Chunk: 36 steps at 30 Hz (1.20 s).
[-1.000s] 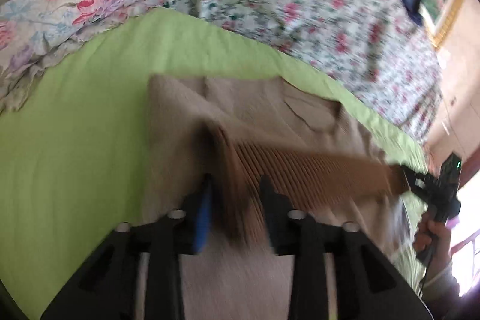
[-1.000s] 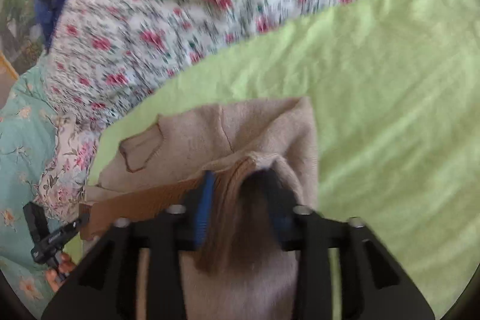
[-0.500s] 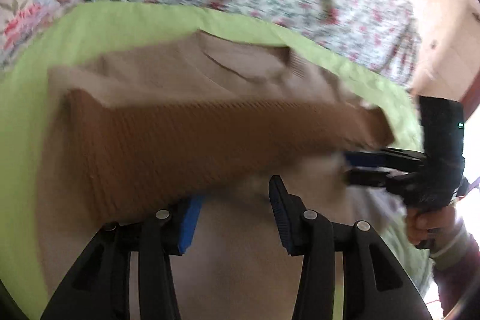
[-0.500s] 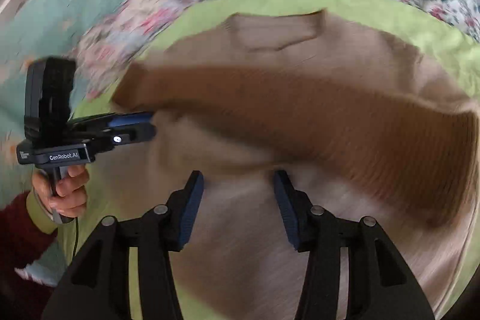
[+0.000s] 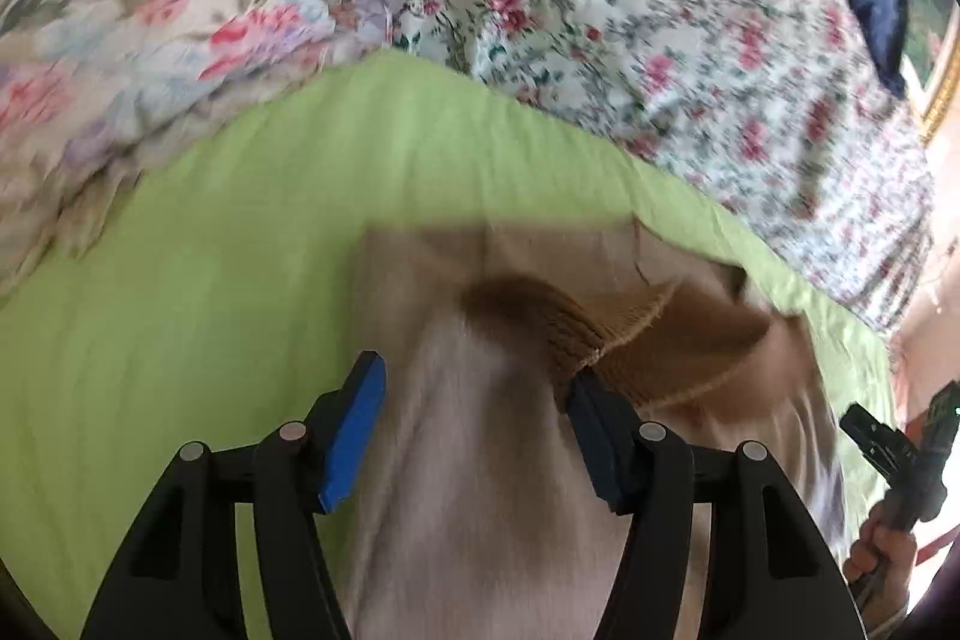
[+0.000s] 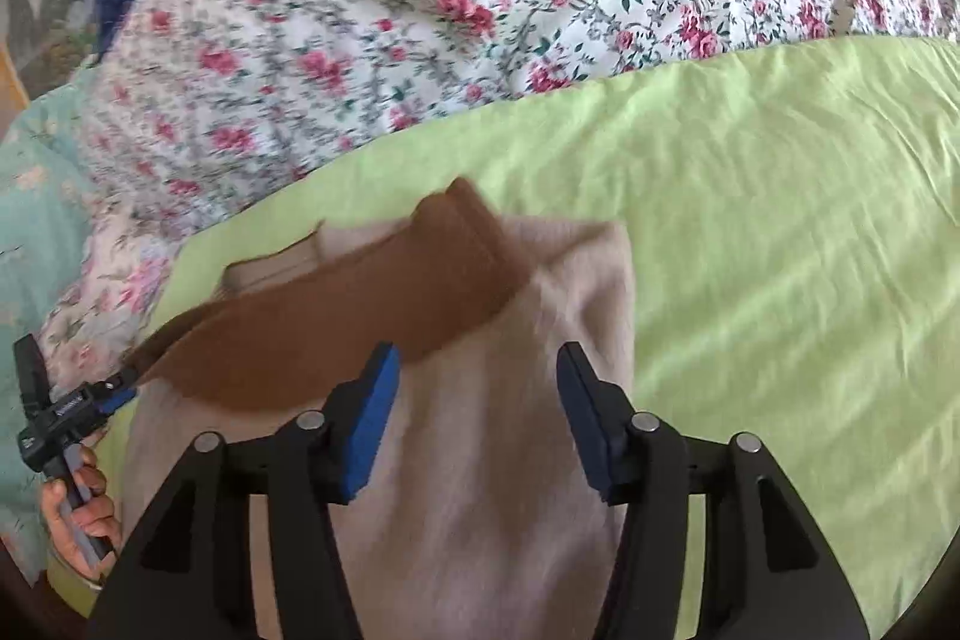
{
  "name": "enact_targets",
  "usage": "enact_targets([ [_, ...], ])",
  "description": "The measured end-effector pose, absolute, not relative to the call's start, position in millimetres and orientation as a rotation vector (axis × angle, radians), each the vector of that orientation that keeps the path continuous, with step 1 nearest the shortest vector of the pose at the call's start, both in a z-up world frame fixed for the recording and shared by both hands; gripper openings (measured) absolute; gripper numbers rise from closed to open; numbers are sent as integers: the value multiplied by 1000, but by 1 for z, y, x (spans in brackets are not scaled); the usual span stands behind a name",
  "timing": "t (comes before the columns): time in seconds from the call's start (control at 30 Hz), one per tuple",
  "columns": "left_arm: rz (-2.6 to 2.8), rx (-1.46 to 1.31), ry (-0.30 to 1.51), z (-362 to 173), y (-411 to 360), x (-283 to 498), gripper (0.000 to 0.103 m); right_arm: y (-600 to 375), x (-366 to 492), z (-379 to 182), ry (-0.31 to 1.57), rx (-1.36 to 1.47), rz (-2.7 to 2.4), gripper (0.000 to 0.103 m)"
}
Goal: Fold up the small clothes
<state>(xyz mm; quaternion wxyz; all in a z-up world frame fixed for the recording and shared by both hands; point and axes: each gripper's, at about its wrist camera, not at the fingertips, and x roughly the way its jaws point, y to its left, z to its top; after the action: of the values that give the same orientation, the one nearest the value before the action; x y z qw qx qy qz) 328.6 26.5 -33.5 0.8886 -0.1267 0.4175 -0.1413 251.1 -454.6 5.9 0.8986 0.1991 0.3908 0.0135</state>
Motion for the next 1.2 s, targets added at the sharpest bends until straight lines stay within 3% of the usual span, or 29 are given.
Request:
enact_targets([
  [0.2, -311, -360, 872, -41, 38, 255, 63, -414, 189, 2, 805, 450, 130, 59],
  [0.5, -379, -274, 875, -6, 1, 267, 64, -371, 142, 0, 828, 478, 220, 61],
  [0.6, -402, -295, 896, -17, -3, 237, 72, -370, 128, 2, 817, 490, 212, 65],
  [0.7, -430, -344, 921, -38, 0, 198, 72, -372, 121, 0, 827, 498, 209, 66],
  [0.8, -437, -410, 926, -57, 8, 162, 83, -376, 116, -3, 841, 504, 204, 66],
  [0.97, -371, -492, 973, -89, 22, 140, 83, -378, 107, -10, 853, 525, 196, 67],
  [1.2, -302, -539, 928, -94, 21, 169, 83, -376, 107, -17, 872, 531, 208, 67],
])
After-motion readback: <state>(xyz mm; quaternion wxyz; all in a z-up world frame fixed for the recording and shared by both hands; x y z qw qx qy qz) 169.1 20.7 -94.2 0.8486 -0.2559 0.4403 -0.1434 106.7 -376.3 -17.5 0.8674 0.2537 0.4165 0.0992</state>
